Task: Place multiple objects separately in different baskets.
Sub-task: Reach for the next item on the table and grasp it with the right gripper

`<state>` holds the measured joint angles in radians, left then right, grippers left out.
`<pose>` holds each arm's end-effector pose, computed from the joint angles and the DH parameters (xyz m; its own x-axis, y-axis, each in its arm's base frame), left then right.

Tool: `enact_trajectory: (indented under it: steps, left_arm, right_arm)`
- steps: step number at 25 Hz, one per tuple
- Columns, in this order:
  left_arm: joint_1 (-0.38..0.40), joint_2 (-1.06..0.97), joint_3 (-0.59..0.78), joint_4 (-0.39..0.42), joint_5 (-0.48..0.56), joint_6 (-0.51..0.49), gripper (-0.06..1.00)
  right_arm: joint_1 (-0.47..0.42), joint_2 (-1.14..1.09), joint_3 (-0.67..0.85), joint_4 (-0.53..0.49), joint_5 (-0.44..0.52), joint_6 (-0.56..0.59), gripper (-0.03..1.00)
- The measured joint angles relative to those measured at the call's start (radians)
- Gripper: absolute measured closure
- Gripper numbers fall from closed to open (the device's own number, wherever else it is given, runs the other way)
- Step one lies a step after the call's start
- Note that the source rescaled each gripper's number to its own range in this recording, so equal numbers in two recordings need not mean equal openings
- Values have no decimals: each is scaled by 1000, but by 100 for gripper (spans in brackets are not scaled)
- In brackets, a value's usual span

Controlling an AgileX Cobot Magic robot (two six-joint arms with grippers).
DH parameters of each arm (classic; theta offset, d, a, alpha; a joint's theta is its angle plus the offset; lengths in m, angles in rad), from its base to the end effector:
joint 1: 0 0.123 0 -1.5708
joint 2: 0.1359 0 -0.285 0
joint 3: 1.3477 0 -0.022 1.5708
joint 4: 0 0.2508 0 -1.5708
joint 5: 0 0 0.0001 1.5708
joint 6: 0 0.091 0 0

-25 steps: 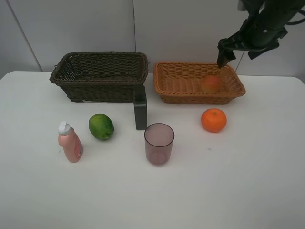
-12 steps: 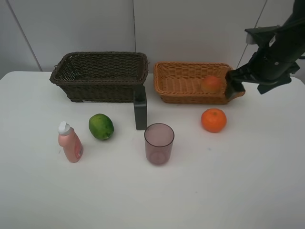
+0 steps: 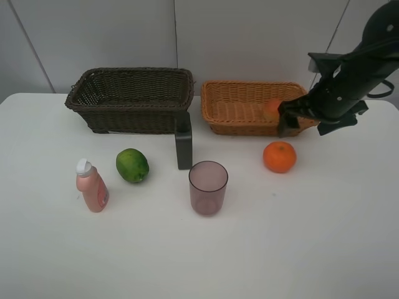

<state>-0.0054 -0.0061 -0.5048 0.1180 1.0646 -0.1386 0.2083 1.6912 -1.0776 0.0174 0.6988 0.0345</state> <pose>-0.0068 0.0094 0.2787 -0.4386 -0.0783 -0.8953 -0.1227 0.9921 -0.0267 0.3235 0.0694 0.2061 -0.9295 -0.1476 -0.3379 -0.1662 0.9857 0.0267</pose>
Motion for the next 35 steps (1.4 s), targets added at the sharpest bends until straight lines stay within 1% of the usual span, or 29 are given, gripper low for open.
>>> enact_trajectory:
  steps: [5, 12, 20, 25, 35]
  left_arm:
    - [0, 0, 0, 0, 0, 0, -6]
    - [0, 0, 0, 0, 0, 0, -6]
    - [0, 0, 0, 0, 0, 0, -6]
    - [0, 0, 0, 0, 0, 0, -6]
    - [0, 0, 0, 0, 0, 0, -6]
  right_arm:
    - [35, 62, 0, 6, -36, 1, -3]
    - [36, 128, 1, 11, -72, 23, -3]
    - [36, 143, 1, 2, -115, 25, -3]
    - [51, 143, 1, 0, -141, 26, -3]
    - [57, 186, 2, -24, -159, 26, -3]
